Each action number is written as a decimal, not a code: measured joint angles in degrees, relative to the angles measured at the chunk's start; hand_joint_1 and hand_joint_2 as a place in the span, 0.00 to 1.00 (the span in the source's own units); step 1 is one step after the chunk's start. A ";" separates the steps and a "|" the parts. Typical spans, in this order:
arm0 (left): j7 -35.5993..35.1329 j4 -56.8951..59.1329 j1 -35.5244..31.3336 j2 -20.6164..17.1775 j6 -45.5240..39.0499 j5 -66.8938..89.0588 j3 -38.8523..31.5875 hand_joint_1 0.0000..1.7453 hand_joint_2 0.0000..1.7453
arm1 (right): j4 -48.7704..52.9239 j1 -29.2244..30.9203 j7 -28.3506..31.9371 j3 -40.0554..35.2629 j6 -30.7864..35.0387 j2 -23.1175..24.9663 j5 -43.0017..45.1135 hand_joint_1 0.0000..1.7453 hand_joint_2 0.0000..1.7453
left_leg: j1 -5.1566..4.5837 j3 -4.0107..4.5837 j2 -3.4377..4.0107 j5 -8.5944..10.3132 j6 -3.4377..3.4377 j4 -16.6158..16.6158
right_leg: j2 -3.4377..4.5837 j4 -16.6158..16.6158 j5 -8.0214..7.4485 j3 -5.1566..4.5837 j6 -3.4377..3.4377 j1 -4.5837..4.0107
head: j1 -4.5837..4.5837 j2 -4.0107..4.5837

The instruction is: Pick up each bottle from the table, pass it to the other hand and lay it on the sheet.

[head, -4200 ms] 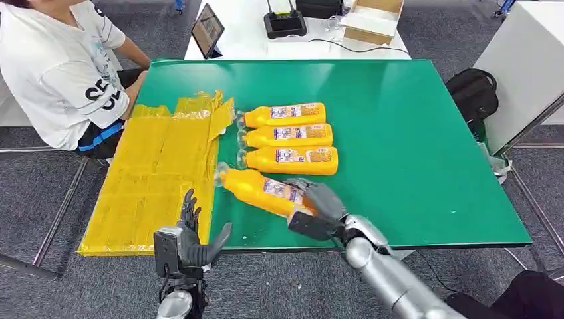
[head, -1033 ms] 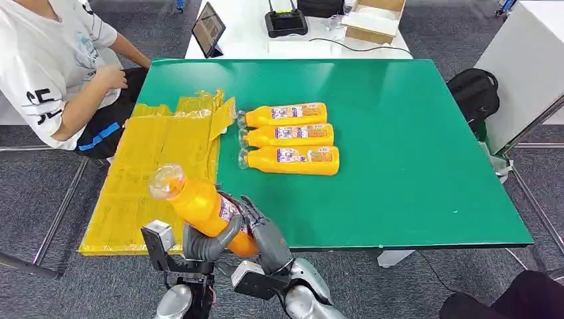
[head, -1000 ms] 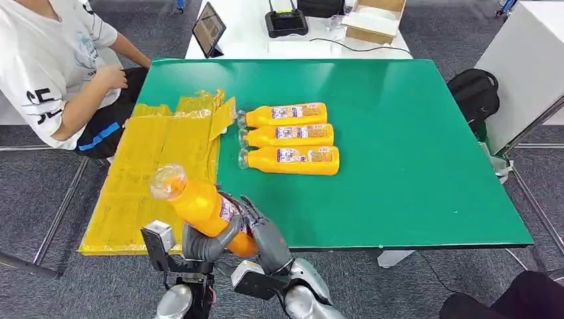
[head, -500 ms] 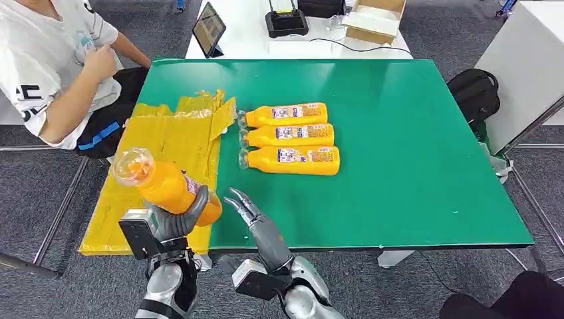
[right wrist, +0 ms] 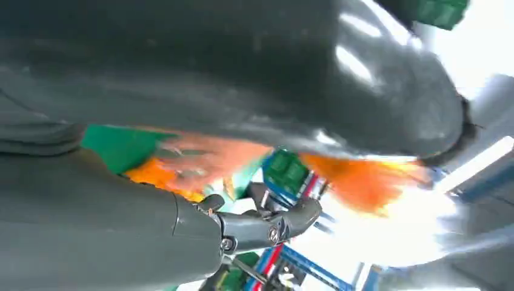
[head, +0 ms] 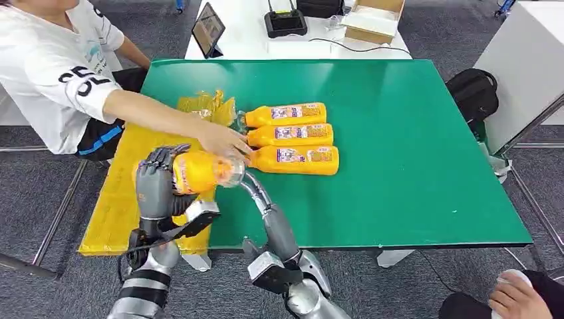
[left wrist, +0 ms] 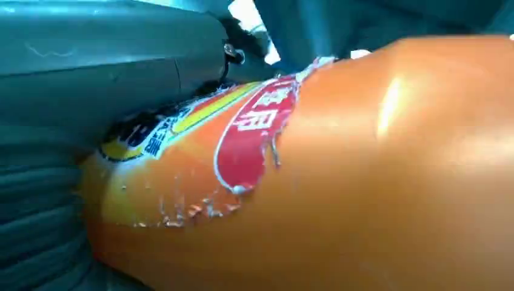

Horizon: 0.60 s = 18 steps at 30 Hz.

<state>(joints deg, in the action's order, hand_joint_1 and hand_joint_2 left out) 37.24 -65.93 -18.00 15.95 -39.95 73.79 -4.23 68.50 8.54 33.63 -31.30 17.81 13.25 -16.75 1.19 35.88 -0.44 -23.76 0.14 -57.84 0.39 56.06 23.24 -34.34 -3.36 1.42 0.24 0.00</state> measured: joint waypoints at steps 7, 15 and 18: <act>-17.84 21.08 -13.37 -8.77 1.32 15.54 0.47 1.00 1.00 | 2.01 0.61 0.64 0.13 -1.49 0.00 1.12 0.00 0.00 | 0.07 -0.02 -0.03 0.15 0.16 0.00 | 0.00 0.09 0.00 -0.01 0.01 -0.06 | 0.04 0.00; -16.83 36.19 -19.73 -15.16 11.08 11.45 4.58 1.00 1.00 | 3.04 0.62 0.64 0.46 -2.36 -0.02 1.16 0.00 0.00 | 0.05 0.06 0.03 0.14 0.15 0.00 | 0.02 0.08 0.00 -0.08 0.01 -0.04 | 0.00 0.00; -17.37 38.74 -20.70 -16.08 12.83 11.60 5.34 1.00 1.00 | 3.15 0.61 0.62 0.50 -2.56 0.00 1.14 0.00 0.00 | 0.05 0.08 0.01 0.14 0.15 0.00 | 0.02 0.07 0.00 -0.09 0.01 -0.04 | 0.00 0.00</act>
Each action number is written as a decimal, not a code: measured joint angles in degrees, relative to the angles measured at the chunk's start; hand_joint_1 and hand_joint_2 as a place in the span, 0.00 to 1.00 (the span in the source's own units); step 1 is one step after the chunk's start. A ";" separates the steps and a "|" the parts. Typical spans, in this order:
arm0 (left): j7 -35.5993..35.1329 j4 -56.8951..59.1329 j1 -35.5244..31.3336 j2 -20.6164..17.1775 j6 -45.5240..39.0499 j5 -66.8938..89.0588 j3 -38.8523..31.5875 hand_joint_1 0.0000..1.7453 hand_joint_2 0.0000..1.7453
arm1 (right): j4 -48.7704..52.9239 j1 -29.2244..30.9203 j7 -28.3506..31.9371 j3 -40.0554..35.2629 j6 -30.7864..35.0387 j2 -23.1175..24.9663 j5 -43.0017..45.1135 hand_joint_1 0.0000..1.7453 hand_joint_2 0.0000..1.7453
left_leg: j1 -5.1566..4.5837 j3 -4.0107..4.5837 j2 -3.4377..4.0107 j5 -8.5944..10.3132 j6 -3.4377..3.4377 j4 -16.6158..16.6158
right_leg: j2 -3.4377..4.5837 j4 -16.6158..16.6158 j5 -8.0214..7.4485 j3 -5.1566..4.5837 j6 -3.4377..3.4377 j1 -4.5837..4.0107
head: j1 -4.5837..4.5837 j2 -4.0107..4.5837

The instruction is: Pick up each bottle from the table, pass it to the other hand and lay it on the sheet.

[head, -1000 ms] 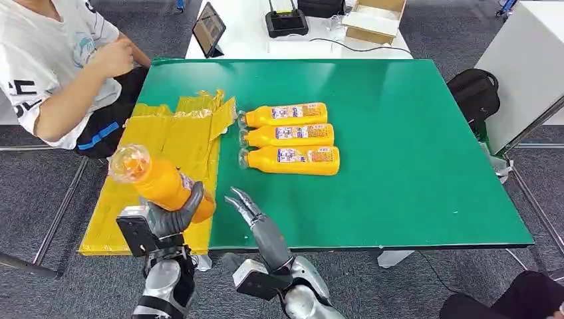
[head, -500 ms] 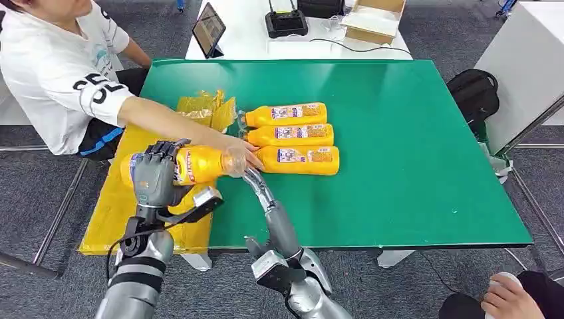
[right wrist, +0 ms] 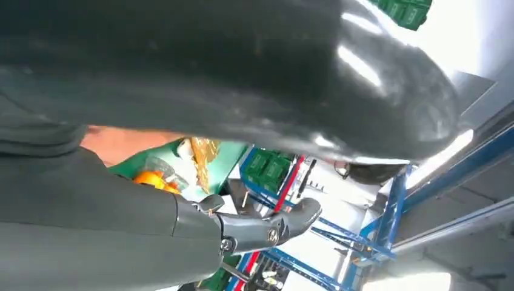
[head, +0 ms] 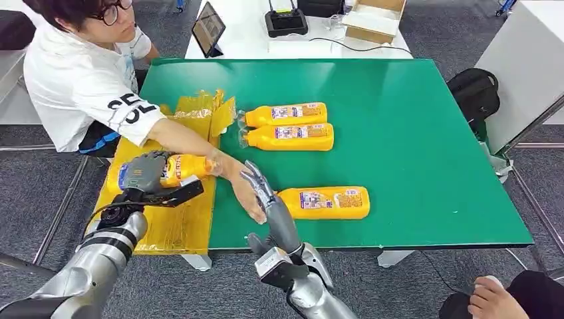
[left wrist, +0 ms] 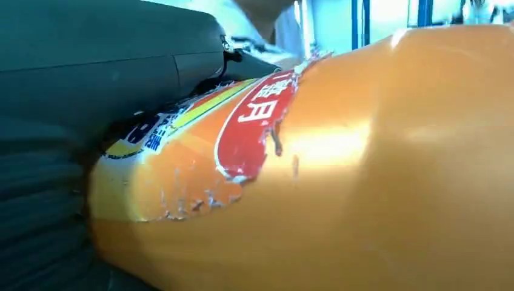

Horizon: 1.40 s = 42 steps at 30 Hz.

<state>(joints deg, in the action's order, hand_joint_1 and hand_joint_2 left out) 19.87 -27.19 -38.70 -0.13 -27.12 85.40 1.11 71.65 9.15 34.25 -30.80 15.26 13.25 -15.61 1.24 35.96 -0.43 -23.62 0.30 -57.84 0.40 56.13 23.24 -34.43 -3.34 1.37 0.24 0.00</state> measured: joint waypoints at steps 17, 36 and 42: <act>1.21 4.57 -0.67 -2.12 2.25 -0.59 2.08 0.00 1.00 | -0.02 -0.05 -0.63 0.09 -1.42 0.00 -0.07 0.00 0.00 | 0.00 0.03 0.01 0.00 0.00 0.00 | 0.00 0.01 0.00 -0.02 0.00 0.00 | 0.04 0.00; 6.84 5.12 -0.60 -1.62 11.28 -14.71 -3.14 0.00 0.00 | -0.09 -0.05 -1.84 0.11 -2.40 0.00 -0.52 0.00 0.00 | 0.00 -0.11 -0.04 0.00 0.00 0.00 | -0.01 0.00 0.00 0.14 0.01 0.00 | 0.02 0.00; 6.89 5.12 -0.60 -1.38 11.43 -14.71 -3.82 0.00 0.00 | -0.11 -0.05 -1.84 0.11 -2.40 0.00 -0.52 0.00 0.00 | 0.00 -0.14 -0.04 0.01 0.00 0.00 | -0.01 0.00 0.00 0.17 0.01 0.00 | 0.02 0.00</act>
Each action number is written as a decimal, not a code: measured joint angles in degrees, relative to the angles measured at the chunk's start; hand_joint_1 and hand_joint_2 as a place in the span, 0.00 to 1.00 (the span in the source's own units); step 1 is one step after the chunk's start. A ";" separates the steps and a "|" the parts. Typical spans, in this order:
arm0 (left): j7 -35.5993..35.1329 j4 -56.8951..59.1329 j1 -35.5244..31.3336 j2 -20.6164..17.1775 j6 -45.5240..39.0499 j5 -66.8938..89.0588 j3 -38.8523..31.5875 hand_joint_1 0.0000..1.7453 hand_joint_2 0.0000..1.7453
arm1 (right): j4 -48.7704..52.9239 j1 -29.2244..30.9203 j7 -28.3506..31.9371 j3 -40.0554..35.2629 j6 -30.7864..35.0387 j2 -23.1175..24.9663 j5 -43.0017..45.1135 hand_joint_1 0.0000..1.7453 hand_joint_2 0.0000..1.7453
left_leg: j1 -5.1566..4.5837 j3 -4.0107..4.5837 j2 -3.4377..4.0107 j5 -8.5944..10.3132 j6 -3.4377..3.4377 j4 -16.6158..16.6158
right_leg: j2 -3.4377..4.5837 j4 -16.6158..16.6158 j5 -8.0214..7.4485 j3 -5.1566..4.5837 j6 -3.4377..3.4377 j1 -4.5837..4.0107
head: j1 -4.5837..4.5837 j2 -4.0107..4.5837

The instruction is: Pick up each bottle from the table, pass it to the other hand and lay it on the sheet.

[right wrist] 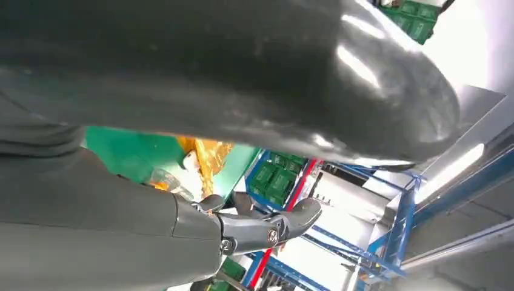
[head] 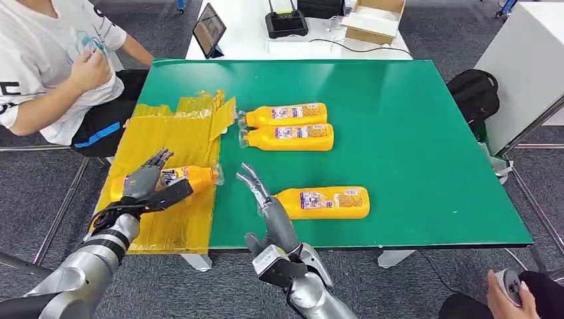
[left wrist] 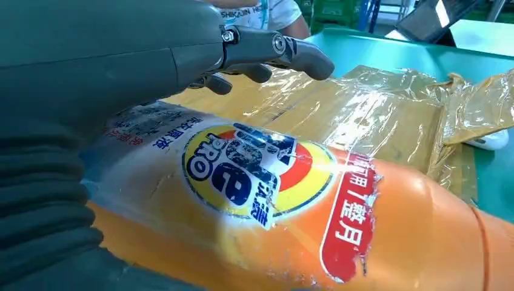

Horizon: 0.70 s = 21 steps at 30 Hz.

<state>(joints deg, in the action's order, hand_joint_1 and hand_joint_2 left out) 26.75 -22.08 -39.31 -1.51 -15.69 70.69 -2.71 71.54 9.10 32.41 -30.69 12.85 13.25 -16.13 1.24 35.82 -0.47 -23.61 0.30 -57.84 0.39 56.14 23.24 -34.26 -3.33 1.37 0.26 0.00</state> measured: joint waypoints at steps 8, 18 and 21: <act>1.46 -0.02 -0.34 0.07 3.40 -3.31 -0.83 0.00 0.00 | -0.15 0.01 -0.15 0.00 -0.13 0.00 0.00 0.00 0.00 | 0.00 -0.02 -0.02 0.00 0.00 0.00 | -0.01 0.00 0.00 0.02 0.00 0.00 | 0.00 0.00; 11.47 -2.61 -0.17 3.08 16.58 -32.86 -9.72 0.00 1.00 | -1.66 0.28 -0.34 0.33 0.45 0.18 -0.71 0.00 1.00 | -0.01 -0.15 -0.07 0.01 0.00 0.01 | -0.03 -0.01 0.00 0.15 0.00 0.01 | 0.02 0.00; 13.09 -11.91 3.49 6.70 2.25 -51.37 -12.77 0.00 1.00 | -1.97 0.35 -2.65 0.68 5.10 -0.02 -4.86 0.00 1.00 | -0.02 -0.11 0.06 0.00 -0.01 0.00 | 0.02 -0.01 -0.03 0.06 -0.01 0.01 | 0.02 0.00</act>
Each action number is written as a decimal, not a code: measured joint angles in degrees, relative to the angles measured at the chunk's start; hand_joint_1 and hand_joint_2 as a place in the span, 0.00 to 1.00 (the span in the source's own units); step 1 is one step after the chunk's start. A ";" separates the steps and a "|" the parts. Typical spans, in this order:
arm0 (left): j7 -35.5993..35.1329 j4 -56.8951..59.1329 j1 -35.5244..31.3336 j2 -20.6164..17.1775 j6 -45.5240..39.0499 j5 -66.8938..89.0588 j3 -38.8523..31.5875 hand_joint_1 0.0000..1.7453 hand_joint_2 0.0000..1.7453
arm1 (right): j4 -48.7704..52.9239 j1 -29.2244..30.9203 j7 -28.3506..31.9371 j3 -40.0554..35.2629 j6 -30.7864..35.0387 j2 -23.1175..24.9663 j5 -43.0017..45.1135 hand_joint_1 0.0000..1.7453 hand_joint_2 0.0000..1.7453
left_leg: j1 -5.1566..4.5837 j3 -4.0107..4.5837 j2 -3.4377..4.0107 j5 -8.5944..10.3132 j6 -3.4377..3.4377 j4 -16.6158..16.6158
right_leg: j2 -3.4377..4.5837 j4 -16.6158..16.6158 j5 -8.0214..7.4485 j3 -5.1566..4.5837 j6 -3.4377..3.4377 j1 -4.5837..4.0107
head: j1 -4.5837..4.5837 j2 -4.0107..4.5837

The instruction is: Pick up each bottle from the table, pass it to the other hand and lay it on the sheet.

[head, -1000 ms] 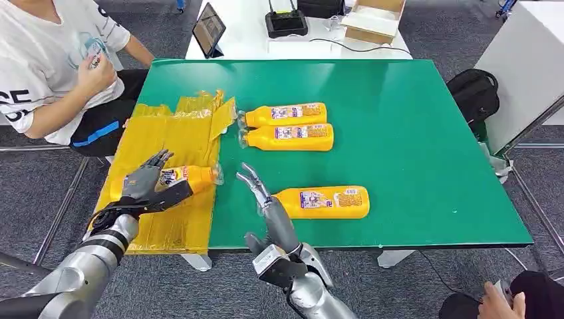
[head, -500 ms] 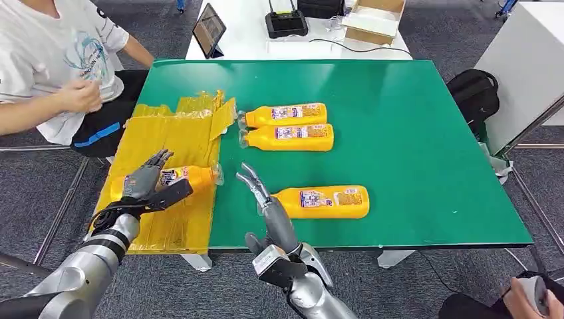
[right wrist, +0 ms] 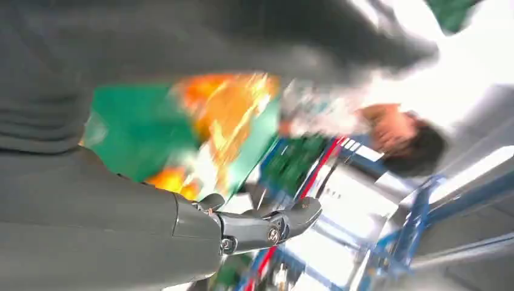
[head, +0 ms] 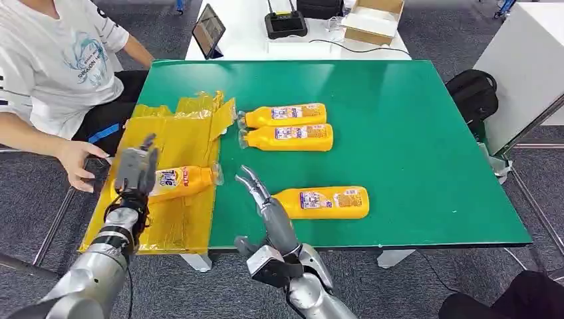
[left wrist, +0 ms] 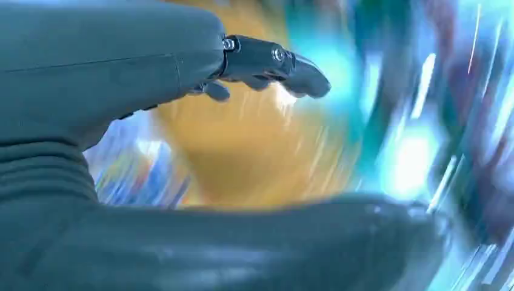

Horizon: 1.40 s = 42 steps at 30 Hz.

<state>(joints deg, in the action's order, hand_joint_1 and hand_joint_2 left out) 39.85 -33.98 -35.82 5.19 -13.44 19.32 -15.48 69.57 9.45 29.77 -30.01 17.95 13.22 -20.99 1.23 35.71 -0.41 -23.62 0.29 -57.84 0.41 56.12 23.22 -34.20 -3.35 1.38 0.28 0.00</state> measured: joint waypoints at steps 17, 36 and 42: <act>0.43 -43.54 23.12 4.71 -21.22 -9.46 16.66 0.00 1.00 | 0.33 5.22 -26.75 12.00 -8.82 -18.58 -28.52 0.00 1.00 | -0.11 0.22 -0.20 -0.08 -0.11 -0.02 | -0.12 -0.10 0.04 -0.10 -0.04 0.12 | -0.02 0.00; 0.37 -39.83 24.65 6.59 -19.21 -7.58 19.94 0.00 1.00 | -4.30 6.25 -26.29 12.74 -18.96 -22.69 -20.76 0.00 1.00 | -0.10 0.25 -0.19 -0.08 -0.11 -0.02 | -0.11 -0.10 0.04 -0.11 -0.04 0.12 | -0.02 0.00; 0.37 -38.52 24.48 6.86 -19.21 -7.93 20.48 0.00 1.00 | -7.39 8.37 -26.38 12.61 -19.33 -22.93 -20.67 0.00 1.00 | -0.10 0.22 -0.18 -0.07 -0.11 -0.02 | -0.10 -0.09 0.03 -0.09 -0.04 0.12 | -0.04 0.00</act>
<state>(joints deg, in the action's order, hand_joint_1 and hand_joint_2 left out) 40.22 -72.50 -11.34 12.04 -32.65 11.39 5.01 62.18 17.81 3.39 -17.40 -1.38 -9.70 -41.66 1.13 35.93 -0.59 -23.69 0.18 -57.86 0.31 56.03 23.25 -34.29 -3.39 1.49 0.24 0.00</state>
